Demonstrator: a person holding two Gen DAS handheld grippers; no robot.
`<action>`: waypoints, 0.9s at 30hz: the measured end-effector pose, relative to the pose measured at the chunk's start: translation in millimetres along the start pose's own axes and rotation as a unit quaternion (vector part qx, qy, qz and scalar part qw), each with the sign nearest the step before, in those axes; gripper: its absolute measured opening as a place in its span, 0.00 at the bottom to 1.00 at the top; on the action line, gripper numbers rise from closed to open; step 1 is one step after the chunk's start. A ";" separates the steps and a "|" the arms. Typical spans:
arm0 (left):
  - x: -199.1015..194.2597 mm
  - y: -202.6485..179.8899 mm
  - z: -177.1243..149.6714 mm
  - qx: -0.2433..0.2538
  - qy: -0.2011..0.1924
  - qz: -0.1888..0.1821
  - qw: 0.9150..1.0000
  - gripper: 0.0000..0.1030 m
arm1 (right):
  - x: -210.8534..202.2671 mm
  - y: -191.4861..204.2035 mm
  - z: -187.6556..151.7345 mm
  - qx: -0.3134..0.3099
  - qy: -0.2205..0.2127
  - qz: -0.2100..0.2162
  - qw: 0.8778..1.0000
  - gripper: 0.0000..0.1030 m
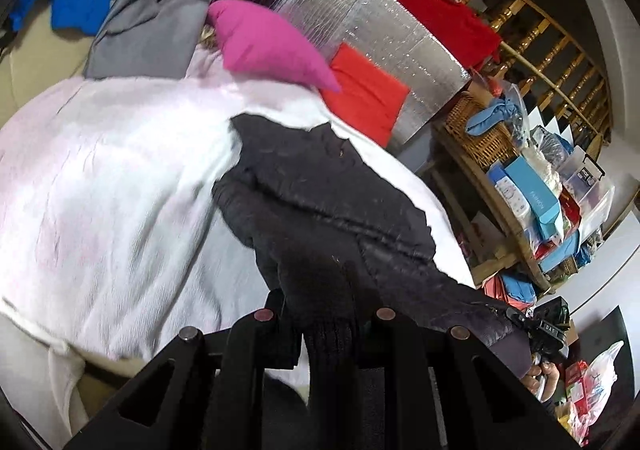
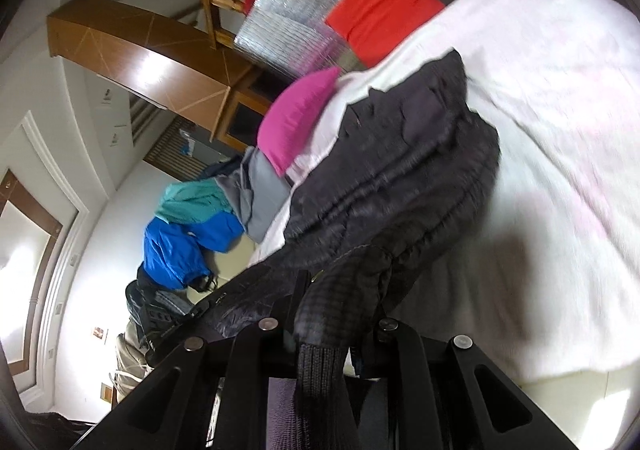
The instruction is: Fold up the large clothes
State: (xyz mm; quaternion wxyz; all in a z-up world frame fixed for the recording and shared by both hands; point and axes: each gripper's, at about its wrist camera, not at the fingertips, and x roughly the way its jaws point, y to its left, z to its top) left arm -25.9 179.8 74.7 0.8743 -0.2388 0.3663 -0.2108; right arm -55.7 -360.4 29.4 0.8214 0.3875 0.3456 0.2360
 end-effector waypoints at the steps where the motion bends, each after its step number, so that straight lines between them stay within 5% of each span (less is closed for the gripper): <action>1: 1.4 -3.9 6.3 0.007 -0.002 0.001 1.000 0.18 | 0.9 2.9 4.7 -0.003 -0.003 0.002 1.000 0.17; 18: 20.1 -15.9 60.6 0.033 -0.027 0.003 0.999 0.18 | 12.9 24.0 61.1 -0.024 -0.042 0.014 0.999 0.17; 27: 51.7 -23.1 112.0 0.046 -0.040 0.019 0.998 0.18 | 35.0 29.0 118.6 -0.030 -0.068 -0.004 0.997 0.17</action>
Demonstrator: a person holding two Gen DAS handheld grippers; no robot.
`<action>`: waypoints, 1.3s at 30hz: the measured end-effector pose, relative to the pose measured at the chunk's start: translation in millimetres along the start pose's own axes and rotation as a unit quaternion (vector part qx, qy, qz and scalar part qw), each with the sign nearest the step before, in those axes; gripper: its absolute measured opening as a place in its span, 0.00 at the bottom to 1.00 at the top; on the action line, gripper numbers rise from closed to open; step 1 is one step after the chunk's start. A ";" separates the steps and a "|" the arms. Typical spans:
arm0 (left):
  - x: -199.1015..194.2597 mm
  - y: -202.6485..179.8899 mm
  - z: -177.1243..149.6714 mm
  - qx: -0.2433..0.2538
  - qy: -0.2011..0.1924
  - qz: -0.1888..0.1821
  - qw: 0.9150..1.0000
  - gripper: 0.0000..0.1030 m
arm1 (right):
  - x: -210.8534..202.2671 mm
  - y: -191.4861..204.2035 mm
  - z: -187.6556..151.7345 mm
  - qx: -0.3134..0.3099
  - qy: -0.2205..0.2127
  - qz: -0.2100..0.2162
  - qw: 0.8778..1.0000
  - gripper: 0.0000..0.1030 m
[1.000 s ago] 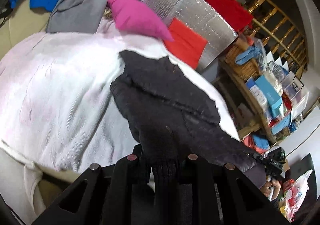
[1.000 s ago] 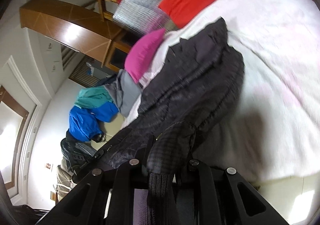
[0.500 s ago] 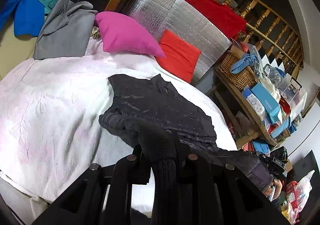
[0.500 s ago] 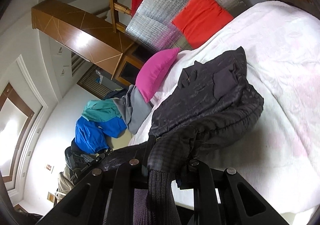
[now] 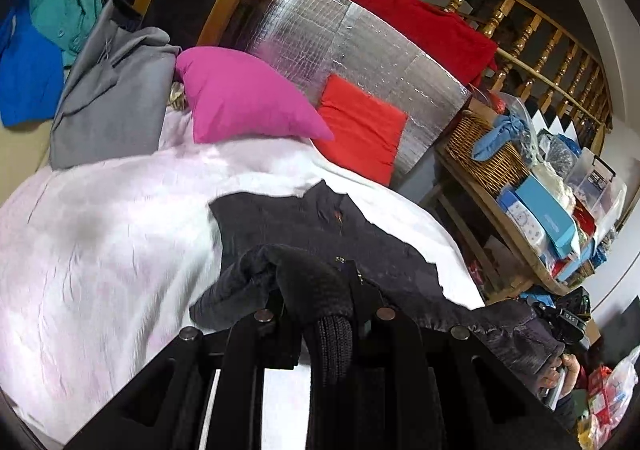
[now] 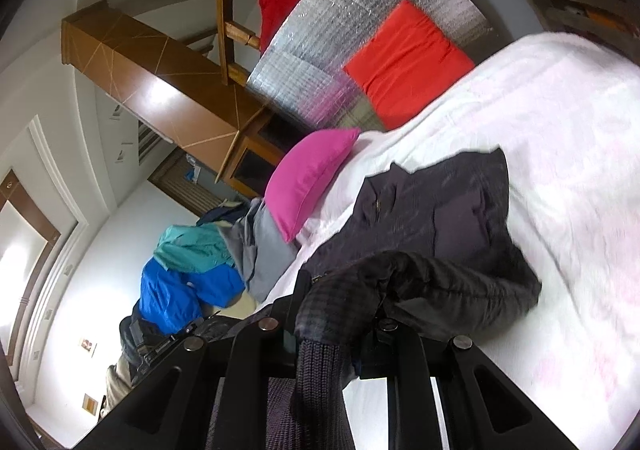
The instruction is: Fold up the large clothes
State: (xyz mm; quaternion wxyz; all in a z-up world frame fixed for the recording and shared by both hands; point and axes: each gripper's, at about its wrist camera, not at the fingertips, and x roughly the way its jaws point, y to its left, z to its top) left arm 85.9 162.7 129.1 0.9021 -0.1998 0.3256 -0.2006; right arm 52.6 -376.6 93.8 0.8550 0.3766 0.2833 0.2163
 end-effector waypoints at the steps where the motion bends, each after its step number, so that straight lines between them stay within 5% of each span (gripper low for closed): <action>1: 6.3 -0.4 7.1 0.001 0.000 0.003 1.000 0.18 | 5.1 -0.5 7.6 0.000 -0.003 -0.003 1.000 0.17; 20: 114.0 6.5 90.6 -0.006 0.007 0.061 0.998 0.18 | 105.3 -13.8 115.1 0.009 -0.017 -0.052 0.998 0.17; 28: 188.6 22.9 111.4 -0.012 0.044 0.101 0.994 0.18 | 172.2 -51.6 154.8 0.029 0.004 -0.103 0.994 0.16; 39: 274.9 60.8 111.0 -0.046 0.104 0.141 0.983 0.18 | 242.9 -121.4 168.1 0.075 0.039 -0.153 0.985 0.16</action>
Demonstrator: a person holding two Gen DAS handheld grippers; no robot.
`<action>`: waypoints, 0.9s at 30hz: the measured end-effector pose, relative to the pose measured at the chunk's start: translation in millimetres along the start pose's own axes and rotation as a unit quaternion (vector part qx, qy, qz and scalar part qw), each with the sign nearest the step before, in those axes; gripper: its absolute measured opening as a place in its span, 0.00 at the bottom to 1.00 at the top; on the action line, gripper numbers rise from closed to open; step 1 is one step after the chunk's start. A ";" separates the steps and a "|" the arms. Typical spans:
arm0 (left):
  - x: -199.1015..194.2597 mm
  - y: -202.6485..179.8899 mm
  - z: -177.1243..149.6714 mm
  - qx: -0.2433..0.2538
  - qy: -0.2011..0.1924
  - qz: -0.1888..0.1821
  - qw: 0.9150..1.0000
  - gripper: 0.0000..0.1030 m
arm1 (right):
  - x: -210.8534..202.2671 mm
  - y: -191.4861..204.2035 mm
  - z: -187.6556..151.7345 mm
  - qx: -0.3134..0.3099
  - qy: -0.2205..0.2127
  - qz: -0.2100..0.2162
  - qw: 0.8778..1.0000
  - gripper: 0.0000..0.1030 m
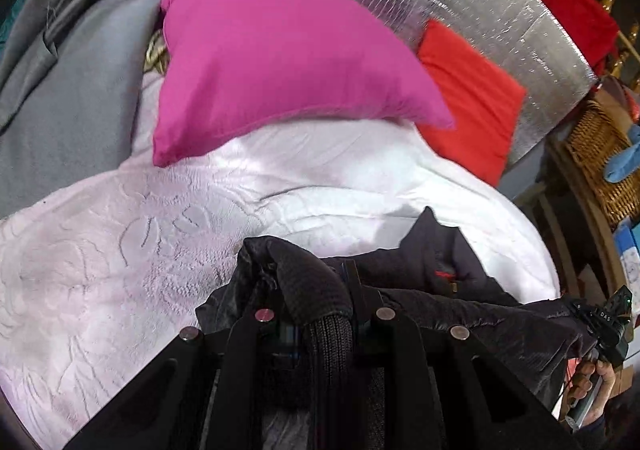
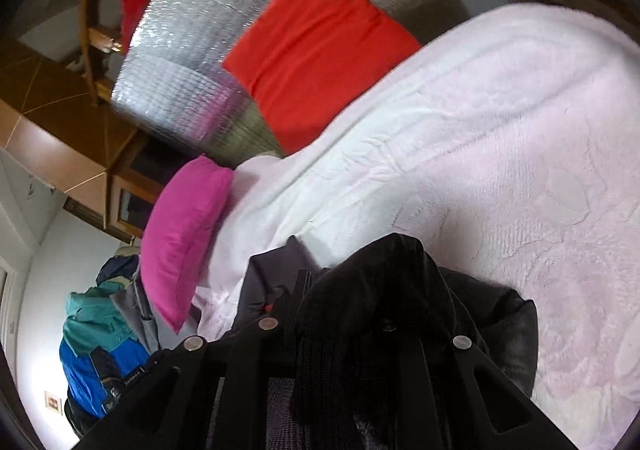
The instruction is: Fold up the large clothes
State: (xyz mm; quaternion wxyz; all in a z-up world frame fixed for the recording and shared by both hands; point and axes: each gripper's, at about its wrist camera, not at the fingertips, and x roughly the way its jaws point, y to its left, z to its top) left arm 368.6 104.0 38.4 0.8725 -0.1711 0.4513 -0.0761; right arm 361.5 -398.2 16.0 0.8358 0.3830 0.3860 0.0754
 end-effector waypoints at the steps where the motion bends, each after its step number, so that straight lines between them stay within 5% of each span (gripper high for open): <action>1: 4.7 1.3 1.3 -0.002 0.003 0.001 1.000 0.18 | 3.9 -3.3 1.7 0.000 0.002 -0.002 1.000 0.16; 27: 68.7 3.7 -1.0 0.017 0.035 0.056 0.998 0.19 | 56.4 -42.8 1.7 0.036 0.040 -0.042 0.998 0.18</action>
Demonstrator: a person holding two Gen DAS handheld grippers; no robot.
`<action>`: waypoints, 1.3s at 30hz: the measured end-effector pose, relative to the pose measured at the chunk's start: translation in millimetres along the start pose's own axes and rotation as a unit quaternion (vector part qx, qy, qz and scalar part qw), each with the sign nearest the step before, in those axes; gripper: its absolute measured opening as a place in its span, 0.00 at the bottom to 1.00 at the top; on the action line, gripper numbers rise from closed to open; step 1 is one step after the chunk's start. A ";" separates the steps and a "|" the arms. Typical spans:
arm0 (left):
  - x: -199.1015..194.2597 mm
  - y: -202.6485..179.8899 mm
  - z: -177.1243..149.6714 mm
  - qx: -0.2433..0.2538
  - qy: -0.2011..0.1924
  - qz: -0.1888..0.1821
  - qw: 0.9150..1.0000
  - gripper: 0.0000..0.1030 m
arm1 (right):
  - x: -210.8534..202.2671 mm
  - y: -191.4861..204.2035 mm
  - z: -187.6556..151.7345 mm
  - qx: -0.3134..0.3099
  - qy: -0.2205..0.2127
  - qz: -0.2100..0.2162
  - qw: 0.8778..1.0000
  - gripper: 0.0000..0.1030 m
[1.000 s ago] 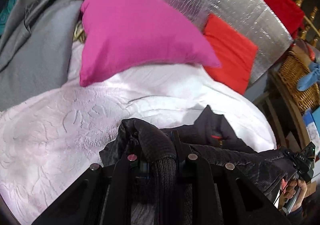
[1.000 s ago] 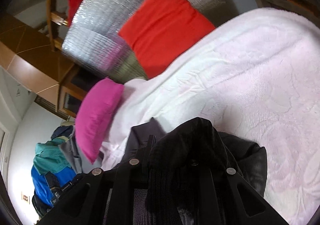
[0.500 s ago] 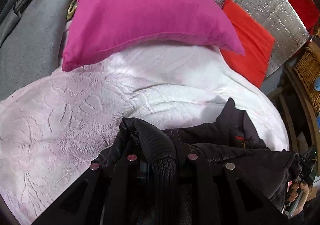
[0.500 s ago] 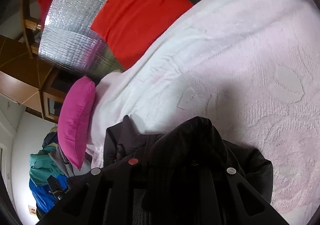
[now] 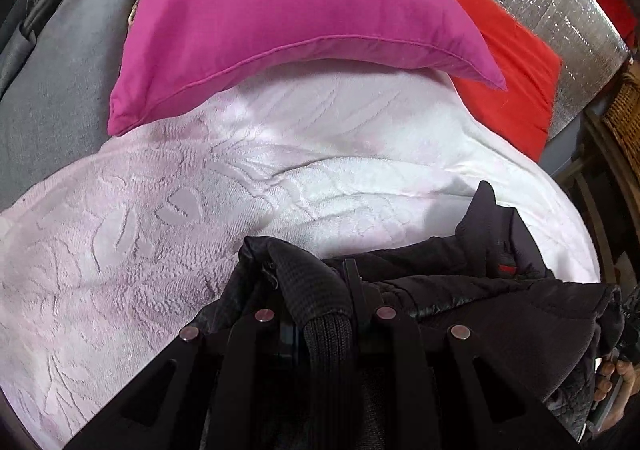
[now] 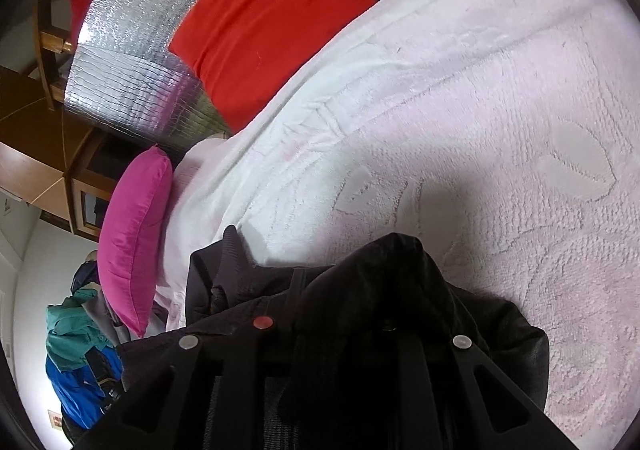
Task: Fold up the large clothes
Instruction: 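Open both grippers and release the folded black jacket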
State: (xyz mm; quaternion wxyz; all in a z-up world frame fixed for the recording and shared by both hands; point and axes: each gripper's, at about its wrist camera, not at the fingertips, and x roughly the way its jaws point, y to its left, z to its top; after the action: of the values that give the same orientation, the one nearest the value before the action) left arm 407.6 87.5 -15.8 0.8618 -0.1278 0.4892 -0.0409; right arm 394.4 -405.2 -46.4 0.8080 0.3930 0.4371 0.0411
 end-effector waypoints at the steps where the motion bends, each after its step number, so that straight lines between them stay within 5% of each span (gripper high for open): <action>1: 0.2 -0.2 0.2 0.000 0.000 0.001 1.000 0.19 | 0.1 -0.5 0.2 0.001 0.001 0.000 1.000 0.18; 14: 4.4 -3.3 0.5 0.004 -0.004 0.013 1.000 0.19 | 2.1 -0.5 1.4 0.013 0.005 0.007 1.000 0.23; 16: 4.5 -0.7 1.5 -0.008 -0.002 0.006 1.000 0.21 | 0.5 -1.8 2.2 0.024 0.007 0.024 0.999 0.33; 19: 1.8 6.9 3.0 -0.033 -0.002 -0.021 0.999 0.23 | -6.2 2.2 4.1 0.026 -0.001 0.058 0.998 0.67; 24: -4.5 9.9 5.7 -0.057 -0.003 -0.038 0.998 0.24 | -13.3 11.0 3.8 0.017 -0.010 0.052 0.998 0.69; 28: -13.7 14.5 15.1 -0.085 0.008 -0.078 0.993 0.46 | -24.0 10.0 5.8 0.023 -0.020 0.068 0.997 0.74; 30: -24.7 18.4 21.6 -0.099 -0.005 -0.091 0.991 0.48 | -30.0 10.7 7.9 0.026 -0.026 0.077 0.996 0.75; 35: -54.5 27.0 27.6 -0.098 -0.069 -0.062 0.991 0.59 | -51.1 16.9 11.7 0.013 -0.047 0.079 0.996 0.78; 39: -58.5 39.0 25.3 -0.102 -0.068 -0.055 0.991 0.59 | -65.5 18.0 11.8 -0.001 -0.061 0.072 0.996 0.78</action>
State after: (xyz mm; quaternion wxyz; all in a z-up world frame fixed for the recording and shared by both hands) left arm 396.8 141.0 35.2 0.8717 -0.2446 0.4237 -0.0297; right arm 367.8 -426.7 13.6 0.8283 0.4246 0.3575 0.0755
